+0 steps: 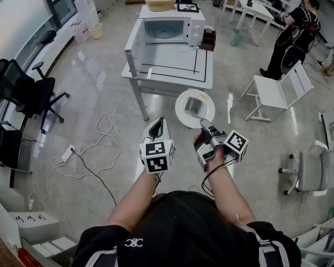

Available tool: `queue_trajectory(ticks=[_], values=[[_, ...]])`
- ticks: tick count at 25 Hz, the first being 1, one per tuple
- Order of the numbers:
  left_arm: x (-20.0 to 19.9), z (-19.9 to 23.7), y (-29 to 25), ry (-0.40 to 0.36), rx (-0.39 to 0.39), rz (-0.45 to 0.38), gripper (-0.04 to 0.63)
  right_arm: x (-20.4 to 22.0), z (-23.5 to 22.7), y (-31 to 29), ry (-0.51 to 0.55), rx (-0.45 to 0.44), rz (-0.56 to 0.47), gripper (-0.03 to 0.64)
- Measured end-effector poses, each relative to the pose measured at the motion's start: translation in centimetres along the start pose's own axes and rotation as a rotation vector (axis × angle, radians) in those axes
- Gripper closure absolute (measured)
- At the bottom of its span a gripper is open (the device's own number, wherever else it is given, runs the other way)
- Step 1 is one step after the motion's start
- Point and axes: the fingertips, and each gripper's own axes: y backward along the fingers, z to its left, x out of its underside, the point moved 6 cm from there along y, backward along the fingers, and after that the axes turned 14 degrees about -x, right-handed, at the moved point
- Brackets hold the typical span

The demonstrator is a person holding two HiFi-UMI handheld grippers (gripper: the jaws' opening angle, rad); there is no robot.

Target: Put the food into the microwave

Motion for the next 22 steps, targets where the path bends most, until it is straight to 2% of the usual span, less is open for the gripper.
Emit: queue_trajectory(ticks=[6, 11, 22], values=[[0.1, -0.2, 0.1, -0.014, 0.009, -0.003, 0.586, 0.3, -0.4, 0.5, -0.005, 0.019, -0.002, 0.600], [1.1, 0.0, -0.3, -0.002, 0.023, 0.025, 0.587, 0.6, -1.1, 0.3, -0.006, 0.017, 0.001, 0.600], [1.3, 3.2, -1.0, 0.013, 0.037, 0.038, 0.588, 3.0, -1.1, -1.3, -0.001, 0.031, -0.011, 0.600]])
